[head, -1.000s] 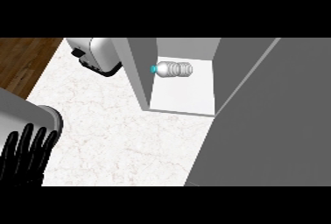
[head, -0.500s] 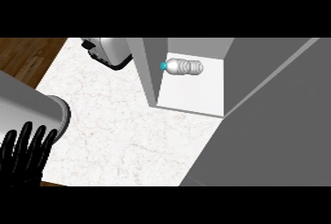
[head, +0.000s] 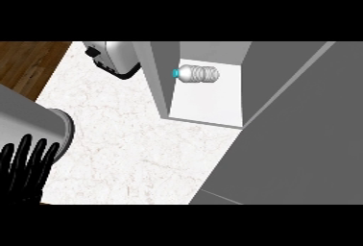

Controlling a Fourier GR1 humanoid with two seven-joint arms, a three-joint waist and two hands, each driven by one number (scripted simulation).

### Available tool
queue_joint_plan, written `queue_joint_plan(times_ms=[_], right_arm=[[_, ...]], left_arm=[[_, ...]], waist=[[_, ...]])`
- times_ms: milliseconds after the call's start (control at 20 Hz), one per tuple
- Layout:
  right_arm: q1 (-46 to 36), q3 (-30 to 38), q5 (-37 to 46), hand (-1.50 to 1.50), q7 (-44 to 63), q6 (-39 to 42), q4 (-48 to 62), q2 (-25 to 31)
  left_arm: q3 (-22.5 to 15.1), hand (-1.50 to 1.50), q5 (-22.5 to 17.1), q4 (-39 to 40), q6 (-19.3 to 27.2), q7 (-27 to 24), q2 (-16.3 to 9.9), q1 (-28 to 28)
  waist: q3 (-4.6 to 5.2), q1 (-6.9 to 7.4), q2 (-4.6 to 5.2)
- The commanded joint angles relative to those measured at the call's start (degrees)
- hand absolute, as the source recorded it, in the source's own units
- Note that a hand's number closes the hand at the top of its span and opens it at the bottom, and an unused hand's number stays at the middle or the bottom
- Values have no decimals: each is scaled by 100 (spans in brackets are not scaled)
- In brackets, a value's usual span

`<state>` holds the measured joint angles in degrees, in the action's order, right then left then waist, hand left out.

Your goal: Pick up the bottled water, place it into the cabinet and close the cabinet

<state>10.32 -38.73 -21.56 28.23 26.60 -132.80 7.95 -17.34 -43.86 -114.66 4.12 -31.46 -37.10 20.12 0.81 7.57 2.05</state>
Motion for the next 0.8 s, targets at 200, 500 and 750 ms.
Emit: queue_joint_plan(times_ms=[200,500,750], right_arm=[[-226,926,243,150,-354,-1549,768,-760],[-1100,1628,62,150,-460,-2220,1487,-768],[-2697,1942,-123,150,-626,-3252,2856,-786]], left_arm=[[112,-150,-67,-6,-56,16,-72,87],[180,-150,-117,17,-168,45,-146,80],[82,-150,-169,81,-235,64,-8,-91]], waist=[[-31,-178,40],[-34,34,38],[-59,32,17]])
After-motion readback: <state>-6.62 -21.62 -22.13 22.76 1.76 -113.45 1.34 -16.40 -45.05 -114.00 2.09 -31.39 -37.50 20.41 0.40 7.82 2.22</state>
